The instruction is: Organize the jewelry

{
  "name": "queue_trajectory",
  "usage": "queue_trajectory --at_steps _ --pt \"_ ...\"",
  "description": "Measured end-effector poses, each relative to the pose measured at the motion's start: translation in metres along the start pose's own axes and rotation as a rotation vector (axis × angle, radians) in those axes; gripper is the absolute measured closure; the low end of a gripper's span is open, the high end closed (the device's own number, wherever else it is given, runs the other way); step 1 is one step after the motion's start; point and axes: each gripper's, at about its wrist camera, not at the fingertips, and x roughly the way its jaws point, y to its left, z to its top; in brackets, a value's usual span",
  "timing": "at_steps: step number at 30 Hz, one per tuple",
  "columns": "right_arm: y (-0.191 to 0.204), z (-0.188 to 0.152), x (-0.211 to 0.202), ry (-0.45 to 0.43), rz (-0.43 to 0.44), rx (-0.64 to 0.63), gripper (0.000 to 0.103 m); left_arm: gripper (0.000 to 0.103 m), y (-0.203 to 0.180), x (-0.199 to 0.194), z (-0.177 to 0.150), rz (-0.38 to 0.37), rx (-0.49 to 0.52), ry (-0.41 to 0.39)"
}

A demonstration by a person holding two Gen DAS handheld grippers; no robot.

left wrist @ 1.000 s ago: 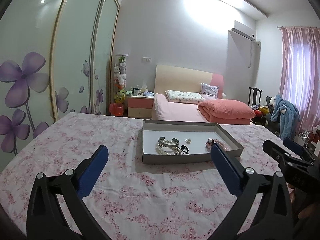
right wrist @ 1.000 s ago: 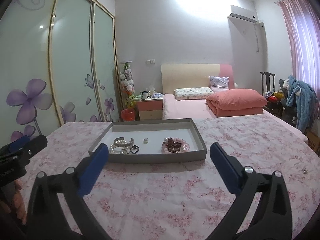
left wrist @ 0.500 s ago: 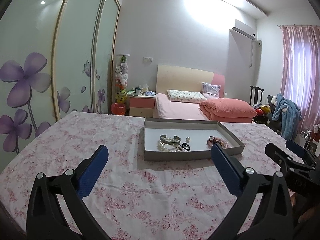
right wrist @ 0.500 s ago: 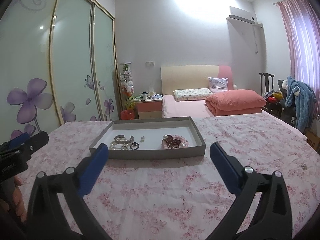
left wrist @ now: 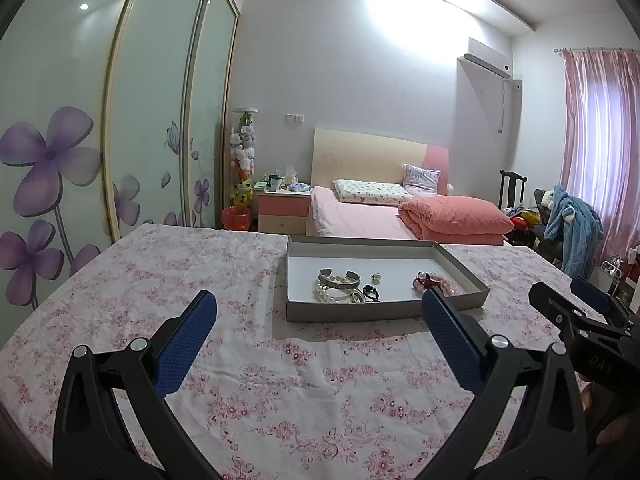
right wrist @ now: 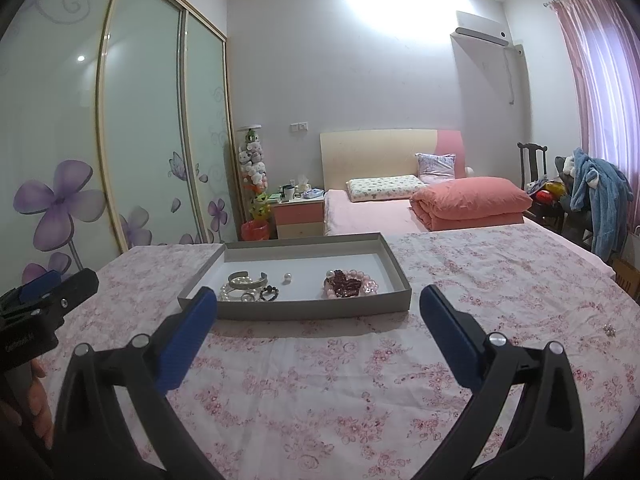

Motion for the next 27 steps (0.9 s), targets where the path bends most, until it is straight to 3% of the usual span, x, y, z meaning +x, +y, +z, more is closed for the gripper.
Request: queue_trajectory --at_steps 27 --pt "-0.0019 -0.0015 0.0036 0.012 -0.004 0.012 0.004 0.002 -0.0031 0.0026 0.0015 -0.003 0.006 0.008"
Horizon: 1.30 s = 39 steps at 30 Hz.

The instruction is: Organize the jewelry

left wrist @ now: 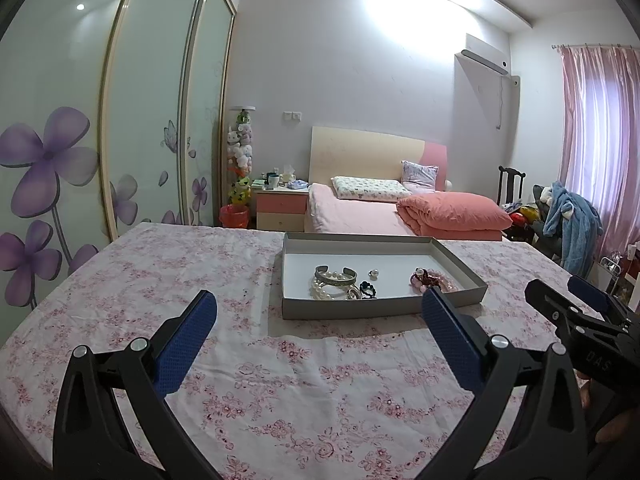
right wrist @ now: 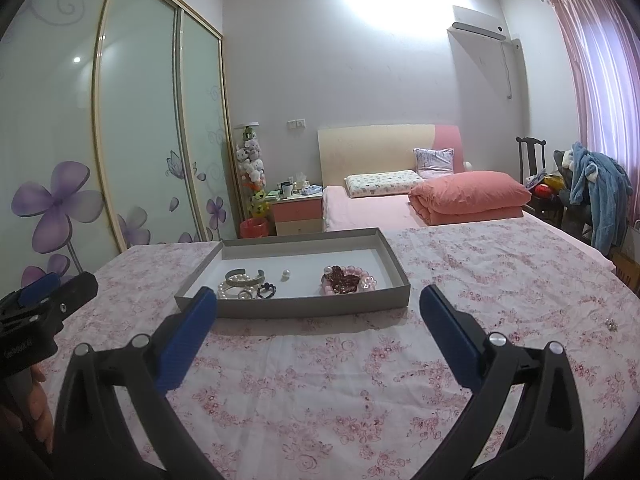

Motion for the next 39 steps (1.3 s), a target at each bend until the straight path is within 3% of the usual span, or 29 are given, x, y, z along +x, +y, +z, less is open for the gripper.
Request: queue_trajectory --at_steps 39 --pt "-0.0016 -0.0008 0.0004 0.001 -0.001 0.004 0.004 0.002 -0.002 0.0039 -0.0019 0.003 0.003 0.021"
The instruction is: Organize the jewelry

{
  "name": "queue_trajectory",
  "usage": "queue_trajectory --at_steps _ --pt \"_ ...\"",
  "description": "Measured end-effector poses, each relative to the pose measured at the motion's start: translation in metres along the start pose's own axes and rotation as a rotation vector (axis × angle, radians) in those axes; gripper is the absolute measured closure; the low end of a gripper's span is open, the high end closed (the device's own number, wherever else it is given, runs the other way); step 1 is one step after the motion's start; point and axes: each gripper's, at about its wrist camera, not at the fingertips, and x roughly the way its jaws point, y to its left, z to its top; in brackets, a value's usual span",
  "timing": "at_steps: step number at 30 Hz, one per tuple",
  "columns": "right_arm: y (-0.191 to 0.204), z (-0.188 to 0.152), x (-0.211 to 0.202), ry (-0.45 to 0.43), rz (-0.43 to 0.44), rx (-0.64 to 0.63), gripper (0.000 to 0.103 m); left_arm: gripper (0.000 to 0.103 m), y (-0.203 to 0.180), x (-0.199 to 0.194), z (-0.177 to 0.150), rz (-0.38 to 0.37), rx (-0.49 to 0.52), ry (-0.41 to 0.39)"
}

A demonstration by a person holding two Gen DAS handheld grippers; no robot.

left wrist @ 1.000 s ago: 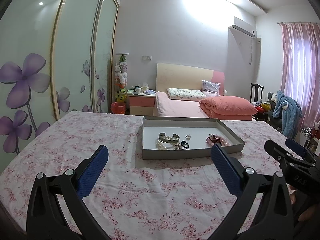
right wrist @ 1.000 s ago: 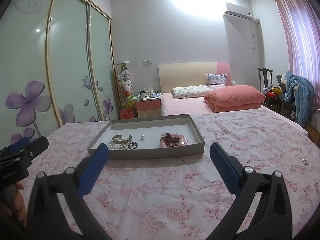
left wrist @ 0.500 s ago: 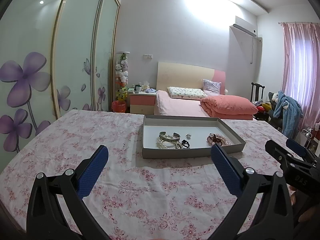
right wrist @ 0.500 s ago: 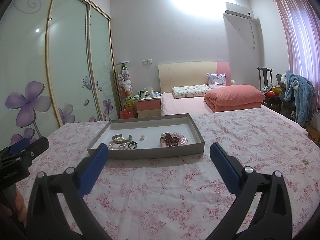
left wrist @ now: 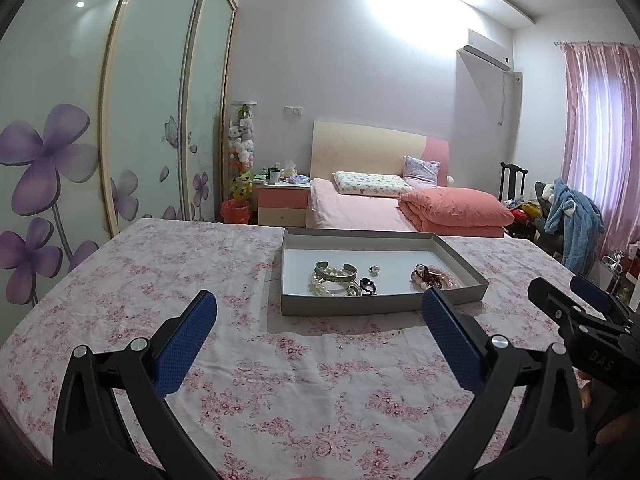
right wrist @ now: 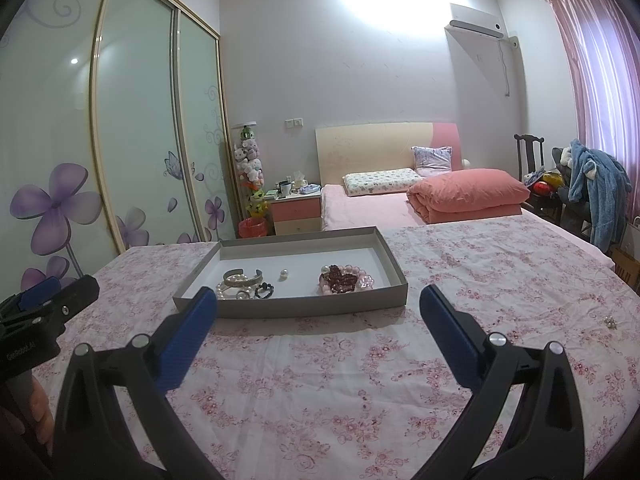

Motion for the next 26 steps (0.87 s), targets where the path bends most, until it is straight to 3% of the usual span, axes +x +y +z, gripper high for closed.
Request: queue_trajectory --at_steps 26 --pt "-0.0012 -0.001 0.0007 0.007 0.0 0.003 0.004 0.002 -0.0027 0.0015 0.0 -0.006 0.0 0.011"
